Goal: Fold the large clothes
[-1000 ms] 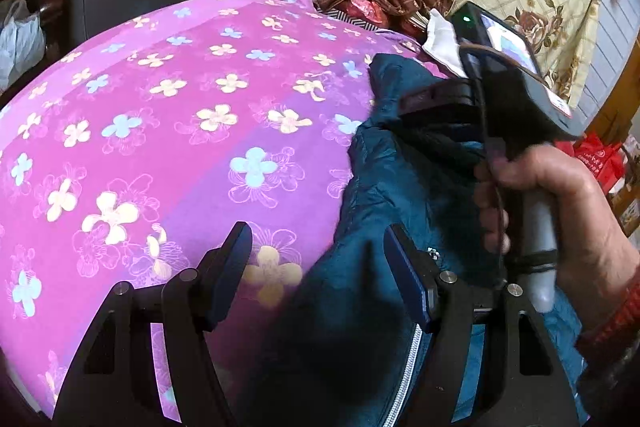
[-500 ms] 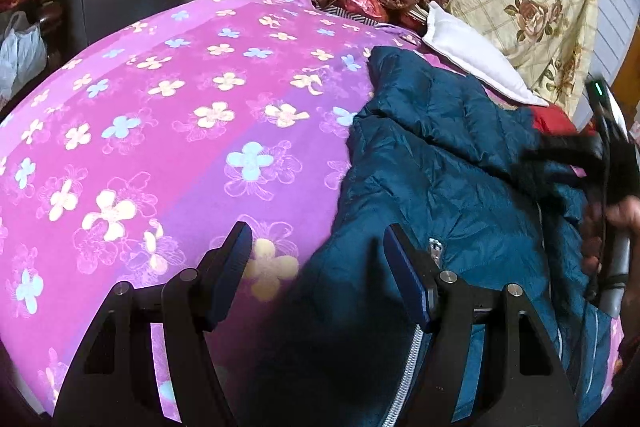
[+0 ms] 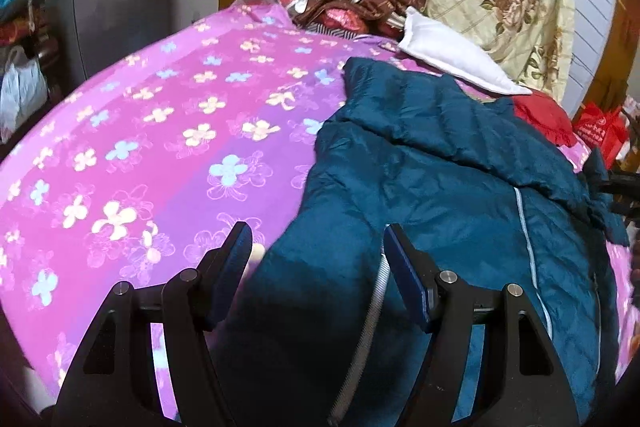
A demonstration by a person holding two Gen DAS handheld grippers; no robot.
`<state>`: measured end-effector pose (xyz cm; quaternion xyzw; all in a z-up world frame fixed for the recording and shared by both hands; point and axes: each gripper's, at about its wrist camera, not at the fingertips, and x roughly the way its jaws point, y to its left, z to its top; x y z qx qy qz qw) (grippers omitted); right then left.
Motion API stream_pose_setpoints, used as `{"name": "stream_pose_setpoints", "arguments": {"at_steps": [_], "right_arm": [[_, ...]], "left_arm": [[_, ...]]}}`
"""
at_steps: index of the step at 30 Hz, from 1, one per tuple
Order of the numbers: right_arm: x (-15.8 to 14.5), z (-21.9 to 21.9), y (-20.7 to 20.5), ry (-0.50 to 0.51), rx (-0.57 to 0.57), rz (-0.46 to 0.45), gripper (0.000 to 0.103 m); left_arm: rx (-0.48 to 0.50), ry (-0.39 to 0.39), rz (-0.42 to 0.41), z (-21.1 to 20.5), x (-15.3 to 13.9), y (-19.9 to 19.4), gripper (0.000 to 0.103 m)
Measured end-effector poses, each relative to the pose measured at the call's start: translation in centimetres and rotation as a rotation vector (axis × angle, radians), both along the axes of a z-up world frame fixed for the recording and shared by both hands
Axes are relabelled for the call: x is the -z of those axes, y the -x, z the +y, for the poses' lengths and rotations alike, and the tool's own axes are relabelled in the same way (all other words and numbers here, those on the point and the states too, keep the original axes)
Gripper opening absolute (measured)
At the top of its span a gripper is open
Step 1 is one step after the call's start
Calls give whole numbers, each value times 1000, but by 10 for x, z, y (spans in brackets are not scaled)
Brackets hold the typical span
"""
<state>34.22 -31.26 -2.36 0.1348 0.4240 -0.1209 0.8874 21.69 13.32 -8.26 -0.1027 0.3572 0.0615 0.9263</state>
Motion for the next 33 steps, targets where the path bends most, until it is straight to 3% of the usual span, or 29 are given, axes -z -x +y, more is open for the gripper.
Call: {"name": "stream_pose_setpoints", "arguments": {"at_steps": [2,6,9,13,17,22,33], "right_arm": [[-16,-37,30,-16,41,-50,60],[-28,-127,78,-103,174,-56,60],[-22,-199,108,-199,298,-76,60],[4,-259,125,-334,376,-103,60],[36,-293,114,-423,413,-118,60],[61,-318,78,-457,432,-129,57],[92,-351,8,-398,470,-127,53]], "left_arm": [[18,-14,0,-10,-7,12,68],[79,-8,19,-35,-23,40,68],[139,-1,31,-60,-41,53,68],[195,14,13,-86,-72,64,68],[219,17,-16,-109,-92,63,68],[159,-63,-71,-128,-80,54,68],[94,-98,40,-136,-38,10,68]]}}
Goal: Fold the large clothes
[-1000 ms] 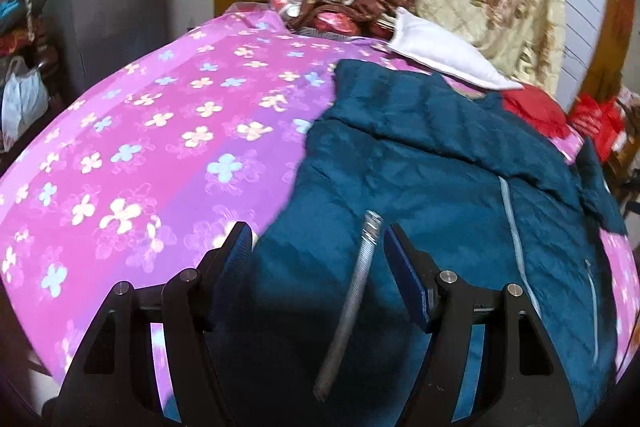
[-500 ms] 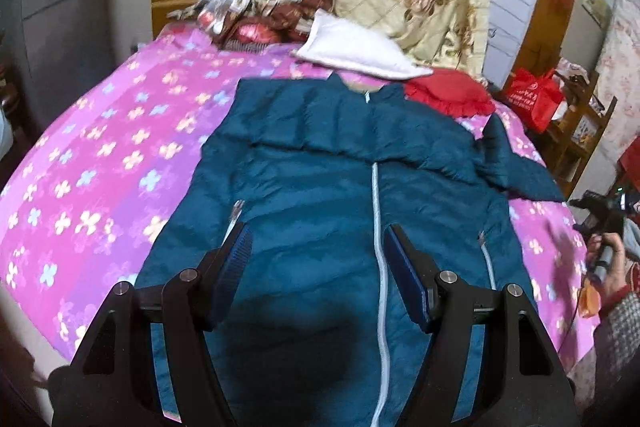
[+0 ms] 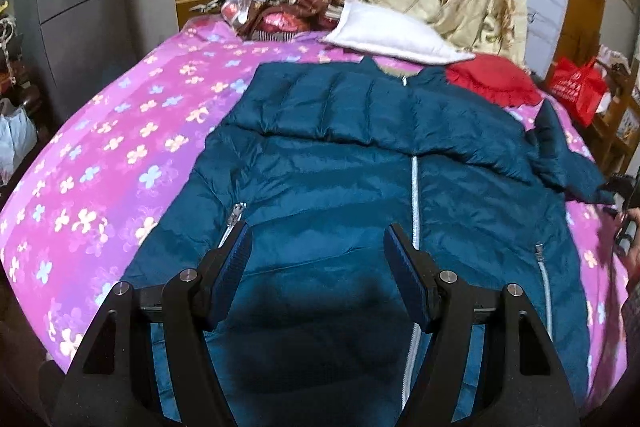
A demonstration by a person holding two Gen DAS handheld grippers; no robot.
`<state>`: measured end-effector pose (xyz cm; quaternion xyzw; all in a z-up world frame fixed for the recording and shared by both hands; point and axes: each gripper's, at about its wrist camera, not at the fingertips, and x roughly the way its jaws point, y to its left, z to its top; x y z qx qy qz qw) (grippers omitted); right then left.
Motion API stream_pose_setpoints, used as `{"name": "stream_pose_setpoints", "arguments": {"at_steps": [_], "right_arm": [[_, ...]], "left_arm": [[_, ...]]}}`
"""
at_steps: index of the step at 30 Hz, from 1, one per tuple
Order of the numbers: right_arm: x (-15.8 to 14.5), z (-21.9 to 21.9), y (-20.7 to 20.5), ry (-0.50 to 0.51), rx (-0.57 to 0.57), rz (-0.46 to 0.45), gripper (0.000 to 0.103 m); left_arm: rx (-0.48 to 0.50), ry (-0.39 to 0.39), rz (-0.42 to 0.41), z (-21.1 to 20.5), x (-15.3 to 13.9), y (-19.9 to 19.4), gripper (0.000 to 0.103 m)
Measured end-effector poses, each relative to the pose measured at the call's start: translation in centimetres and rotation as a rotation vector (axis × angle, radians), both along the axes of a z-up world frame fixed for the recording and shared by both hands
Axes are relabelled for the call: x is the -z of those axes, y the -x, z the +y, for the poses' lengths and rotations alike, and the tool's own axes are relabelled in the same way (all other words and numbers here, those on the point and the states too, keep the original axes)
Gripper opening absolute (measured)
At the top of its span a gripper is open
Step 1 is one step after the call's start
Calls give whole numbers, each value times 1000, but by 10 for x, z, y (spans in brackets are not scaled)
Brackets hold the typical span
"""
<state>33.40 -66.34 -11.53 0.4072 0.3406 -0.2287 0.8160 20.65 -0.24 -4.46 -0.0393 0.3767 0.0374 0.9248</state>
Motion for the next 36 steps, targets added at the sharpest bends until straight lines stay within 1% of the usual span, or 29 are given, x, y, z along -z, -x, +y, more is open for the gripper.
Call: {"name": "stream_pose_setpoints", "arguments": {"at_steps": [2,4,6,7,9,12,15,16,18,20,21,22,24,26,27,28,30,32,33,34,35,36], "right_arm": [[0,0,-10,26,9,18,45],[0,2,-22,70,36,67,22],[-1,4,-31,76,35,99,10],[-3,5,-33,83,34,108,6],[-19,10,-34,129,20,112,5],[-53,21,-27,204,3,90,4],[-109,54,-21,299,-59,28,4],[-123,66,-21,325,-84,12,4],[-162,109,-22,385,-167,-42,4],[-189,148,-25,415,-242,-86,4],[-204,177,-26,431,-296,-113,4],[-216,205,-29,446,-352,-135,4],[-229,262,-33,466,-460,-168,4],[-233,314,-37,458,-570,-190,4],[-231,347,-40,441,-639,-198,4],[-227,371,-41,430,-687,-198,4],[-213,422,-48,422,-790,-179,4],[-191,470,-57,428,-889,-126,5],[-178,488,-63,429,-927,-90,8],[-163,505,-69,412,-974,-55,15],[-146,518,-74,373,-1018,-15,20],[-134,524,-77,345,-1039,19,30]], "left_arm": [[-15,-11,13,-2,6,-6,68],[-25,-15,11,-3,9,-10,69],[-35,-52,6,-4,15,-13,68],[-38,-64,4,-4,18,-14,68],[-48,-81,3,0,25,-13,69],[-51,-52,22,9,35,-9,68],[-39,-26,24,15,37,-2,68],[-35,-18,18,17,36,1,68],[-25,7,4,24,33,8,68],[-23,43,-14,34,28,17,68],[-25,55,-19,38,26,20,68],[-30,73,-29,45,23,24,68],[-57,118,-54,62,16,34,68],[-77,149,-73,75,11,41,68],[-89,160,-87,83,8,46,68],[-100,166,-97,90,6,49,68],[-118,170,-106,104,3,54,68],[-139,179,-108,118,2,58,68],[-148,183,-108,124,1,59,68],[-159,189,-108,131,1,61,68],[-166,192,-109,136,0,61,68],[-170,194,-109,140,-1,62,68]]}}
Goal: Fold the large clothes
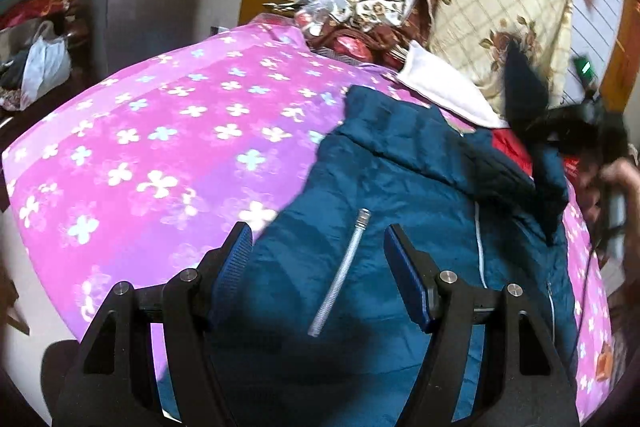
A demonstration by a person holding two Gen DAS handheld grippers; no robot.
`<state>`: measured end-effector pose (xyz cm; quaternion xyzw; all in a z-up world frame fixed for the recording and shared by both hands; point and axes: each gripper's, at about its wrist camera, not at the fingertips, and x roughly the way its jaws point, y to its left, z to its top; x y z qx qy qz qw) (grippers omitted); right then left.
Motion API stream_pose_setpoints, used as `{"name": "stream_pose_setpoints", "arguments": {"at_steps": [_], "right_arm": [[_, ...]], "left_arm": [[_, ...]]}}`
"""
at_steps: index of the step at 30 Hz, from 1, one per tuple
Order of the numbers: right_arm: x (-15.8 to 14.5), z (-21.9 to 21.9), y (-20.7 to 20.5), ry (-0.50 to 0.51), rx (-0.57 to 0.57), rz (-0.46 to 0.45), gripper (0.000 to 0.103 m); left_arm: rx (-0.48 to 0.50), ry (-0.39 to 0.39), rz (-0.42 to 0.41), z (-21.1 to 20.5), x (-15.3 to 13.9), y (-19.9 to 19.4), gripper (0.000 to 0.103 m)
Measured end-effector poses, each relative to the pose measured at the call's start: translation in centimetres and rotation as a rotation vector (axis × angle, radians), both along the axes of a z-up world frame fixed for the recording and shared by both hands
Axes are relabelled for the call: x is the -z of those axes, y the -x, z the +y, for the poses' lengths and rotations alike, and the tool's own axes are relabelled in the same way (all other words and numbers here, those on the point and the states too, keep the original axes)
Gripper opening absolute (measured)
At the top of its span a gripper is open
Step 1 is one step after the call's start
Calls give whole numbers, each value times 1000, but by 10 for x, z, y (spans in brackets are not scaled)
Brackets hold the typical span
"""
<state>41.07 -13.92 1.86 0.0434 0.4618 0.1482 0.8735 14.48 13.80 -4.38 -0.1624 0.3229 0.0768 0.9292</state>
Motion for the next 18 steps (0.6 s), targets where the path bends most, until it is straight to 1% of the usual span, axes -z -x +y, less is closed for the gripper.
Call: {"name": "stream_pose_setpoints", "arguments": {"at_steps": [1,3,5,7,8,11,13,14,16,18], "right_arm": [[12,7,-1,0,-9,37,34],[25,13,3,20,-16,34,37],[26,7,11,22,-14,19,37],[23,-12,23,-6,21,-19,37],[22,-15,31,-20,34,-31,37],[23,-46,53,-84,79,-45,37],[31,-74,77,-134,105,-44,37],[32,-81,85,-145,112,-44,37],[41,-103,102,-171,135,-46,37],[50,-119,115,-195,155,-42,37]], "left_arm": [[-7,3,-4,6,-1,0,68],[-17,6,-10,13,-3,-1,68],[-15,11,-13,17,-5,-4,68],[-4,18,-10,18,-7,-10,68],[14,26,-3,17,-9,-15,68],[84,66,45,11,-14,-40,68],[120,93,66,6,-19,-56,68],[146,106,75,2,-22,-69,68],[169,101,98,-6,-25,-90,68],[195,91,127,-17,-25,-120,68]]}}
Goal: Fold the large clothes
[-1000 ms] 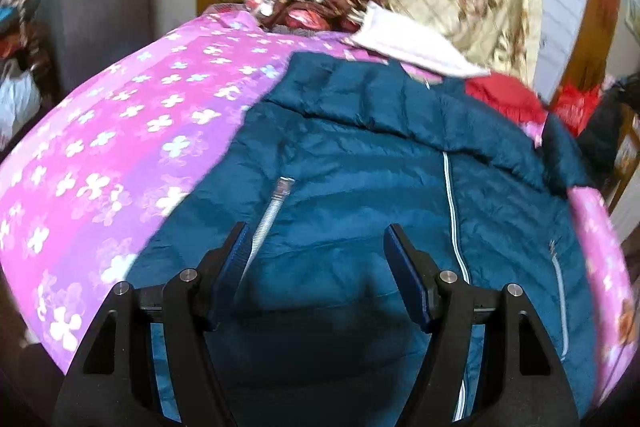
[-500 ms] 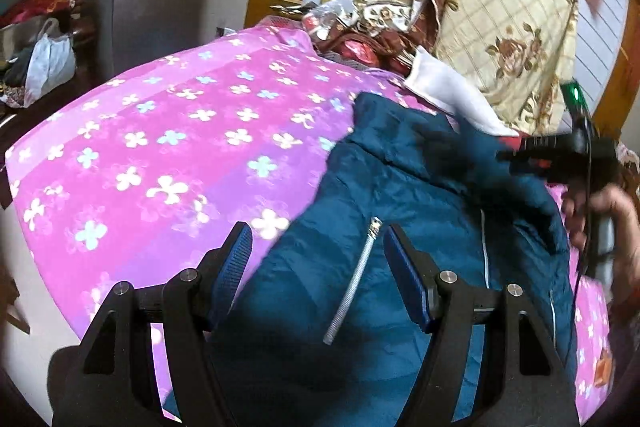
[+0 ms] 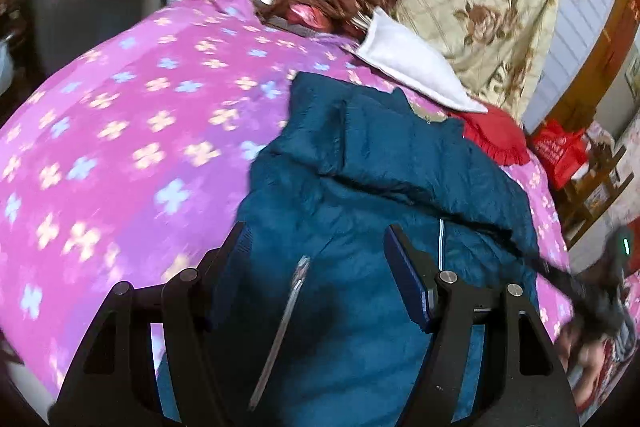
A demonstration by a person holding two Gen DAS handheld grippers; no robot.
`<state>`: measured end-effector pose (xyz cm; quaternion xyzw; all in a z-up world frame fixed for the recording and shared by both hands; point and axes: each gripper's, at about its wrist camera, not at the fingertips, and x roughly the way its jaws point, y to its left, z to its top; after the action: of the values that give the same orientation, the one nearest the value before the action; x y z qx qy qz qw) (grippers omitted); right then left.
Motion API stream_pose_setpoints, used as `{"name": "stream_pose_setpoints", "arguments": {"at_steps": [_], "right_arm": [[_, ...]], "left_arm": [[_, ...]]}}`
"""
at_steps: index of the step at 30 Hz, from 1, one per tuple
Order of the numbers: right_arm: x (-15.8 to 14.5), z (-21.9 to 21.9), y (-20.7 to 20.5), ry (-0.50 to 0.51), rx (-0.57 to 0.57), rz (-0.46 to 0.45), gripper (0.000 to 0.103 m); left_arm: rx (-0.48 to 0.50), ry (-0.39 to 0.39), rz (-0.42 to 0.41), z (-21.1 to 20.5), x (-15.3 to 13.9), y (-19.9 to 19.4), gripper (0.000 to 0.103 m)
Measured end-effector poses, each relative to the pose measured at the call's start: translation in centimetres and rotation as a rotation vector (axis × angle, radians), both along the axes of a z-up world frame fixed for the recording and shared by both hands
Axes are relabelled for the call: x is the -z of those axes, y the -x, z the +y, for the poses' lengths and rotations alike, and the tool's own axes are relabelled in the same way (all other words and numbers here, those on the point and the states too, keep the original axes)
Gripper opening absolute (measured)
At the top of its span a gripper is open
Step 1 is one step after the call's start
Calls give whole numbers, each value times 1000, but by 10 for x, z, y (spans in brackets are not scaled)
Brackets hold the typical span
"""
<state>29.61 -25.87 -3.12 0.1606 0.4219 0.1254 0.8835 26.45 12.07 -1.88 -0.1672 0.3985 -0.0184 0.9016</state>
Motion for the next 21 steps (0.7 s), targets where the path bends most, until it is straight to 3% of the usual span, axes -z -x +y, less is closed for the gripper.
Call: {"name": "stream_pose_setpoints", "arguments": {"at_steps": [6,10,13,14,15,16,18,21], "right_arm": [[20,-45,30,-26,59,21,37],[20,-66,44,-32,79,0,37],[17,-74,46,-15,86,-15,37],[16,-76,45,-8,91,-18,37],[15,-78,44,-1,95,-20,37],[15,-79,42,6,99,-22,37],[16,-79,35,21,108,-19,37],[16,-73,18,19,107,-15,37]], "left_arm": [[110,16,107,-31,22,-103,68],[73,37,194,-34,54,-153,68],[74,99,223,-38,71,-170,68],[92,117,230,-42,73,-173,60],[120,107,242,-49,73,-174,45],[151,83,262,-56,72,-175,10],[170,58,262,-61,65,-175,10],[137,19,186,-50,44,-175,10]]}}
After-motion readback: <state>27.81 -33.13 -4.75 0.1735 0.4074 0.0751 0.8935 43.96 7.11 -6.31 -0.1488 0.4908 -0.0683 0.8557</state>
